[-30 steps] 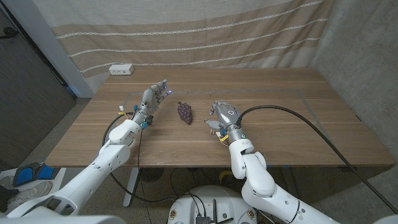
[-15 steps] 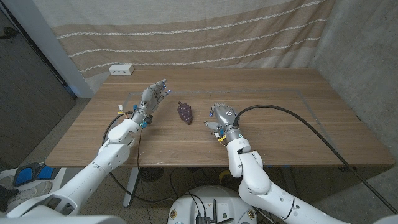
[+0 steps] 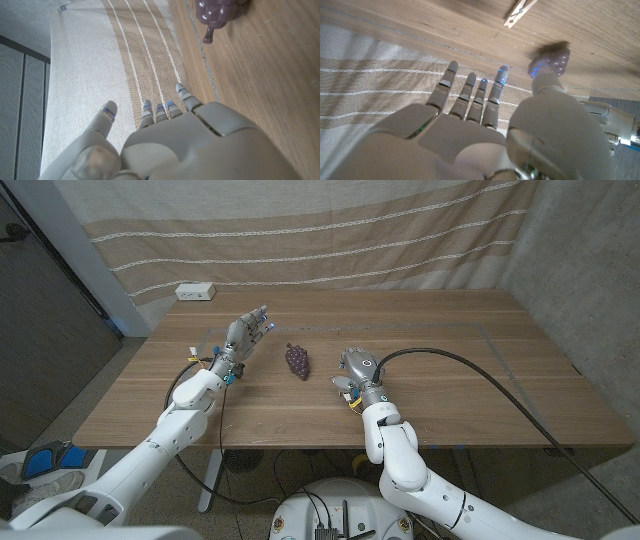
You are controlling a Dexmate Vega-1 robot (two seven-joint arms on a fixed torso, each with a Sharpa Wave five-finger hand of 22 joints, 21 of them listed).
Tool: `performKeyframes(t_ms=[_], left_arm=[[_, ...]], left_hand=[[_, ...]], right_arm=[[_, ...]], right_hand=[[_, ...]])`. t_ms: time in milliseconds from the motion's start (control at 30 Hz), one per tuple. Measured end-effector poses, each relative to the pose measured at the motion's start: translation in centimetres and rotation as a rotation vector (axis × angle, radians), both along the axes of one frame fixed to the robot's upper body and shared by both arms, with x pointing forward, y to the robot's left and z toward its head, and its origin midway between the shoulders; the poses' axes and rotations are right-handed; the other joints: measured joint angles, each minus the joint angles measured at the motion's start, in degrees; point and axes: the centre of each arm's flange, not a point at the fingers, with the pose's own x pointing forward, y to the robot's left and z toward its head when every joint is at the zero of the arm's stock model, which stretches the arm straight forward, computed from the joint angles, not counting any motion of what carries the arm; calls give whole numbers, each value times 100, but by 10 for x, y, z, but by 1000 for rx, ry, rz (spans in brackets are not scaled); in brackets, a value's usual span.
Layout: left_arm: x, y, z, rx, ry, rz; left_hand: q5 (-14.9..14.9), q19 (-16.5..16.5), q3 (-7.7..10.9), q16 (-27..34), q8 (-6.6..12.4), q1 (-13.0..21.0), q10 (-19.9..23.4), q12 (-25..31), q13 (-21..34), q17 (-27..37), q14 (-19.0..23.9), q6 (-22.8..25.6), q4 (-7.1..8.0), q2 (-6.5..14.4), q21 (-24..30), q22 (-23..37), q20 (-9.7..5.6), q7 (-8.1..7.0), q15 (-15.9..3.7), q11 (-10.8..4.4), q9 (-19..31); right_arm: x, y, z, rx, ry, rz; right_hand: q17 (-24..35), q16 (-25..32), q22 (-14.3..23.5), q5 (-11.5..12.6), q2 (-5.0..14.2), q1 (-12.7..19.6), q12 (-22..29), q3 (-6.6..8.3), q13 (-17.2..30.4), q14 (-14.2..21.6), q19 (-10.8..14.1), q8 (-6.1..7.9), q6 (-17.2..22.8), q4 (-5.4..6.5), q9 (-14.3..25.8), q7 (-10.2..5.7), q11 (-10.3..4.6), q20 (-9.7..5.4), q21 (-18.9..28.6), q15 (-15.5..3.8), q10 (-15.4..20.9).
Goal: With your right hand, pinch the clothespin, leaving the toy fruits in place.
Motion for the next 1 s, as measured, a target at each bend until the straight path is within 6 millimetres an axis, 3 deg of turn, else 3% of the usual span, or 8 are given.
performKeyframes(t_ms=[500, 1000], left_arm=[[5, -3, 3, 17, 11, -11], [6, -4, 3, 27, 21, -15]], left_hand=[[0, 0, 0, 0, 0, 0, 0, 0, 0, 0, 0, 0, 0, 0, 0, 0, 0, 0, 0, 0, 0], [0, 0, 0, 0, 0, 0, 0, 0, 0, 0, 0, 0, 0, 0, 0, 0, 0, 0, 0, 0, 0]], right_arm=[[4, 4, -5, -16, 25, -29], [6, 5, -11, -17, 62, -52]], right_hand=[[0, 0, -1, 2, 0, 0, -27, -39, 34, 0, 0, 25, -62, 40, 0, -1, 0, 0, 0, 0, 0], [31, 0, -2, 3, -46, -46, -27, -89, 74, 0, -22, 213, -39, 42, 69, 21, 0, 22, 0, 0, 0]])
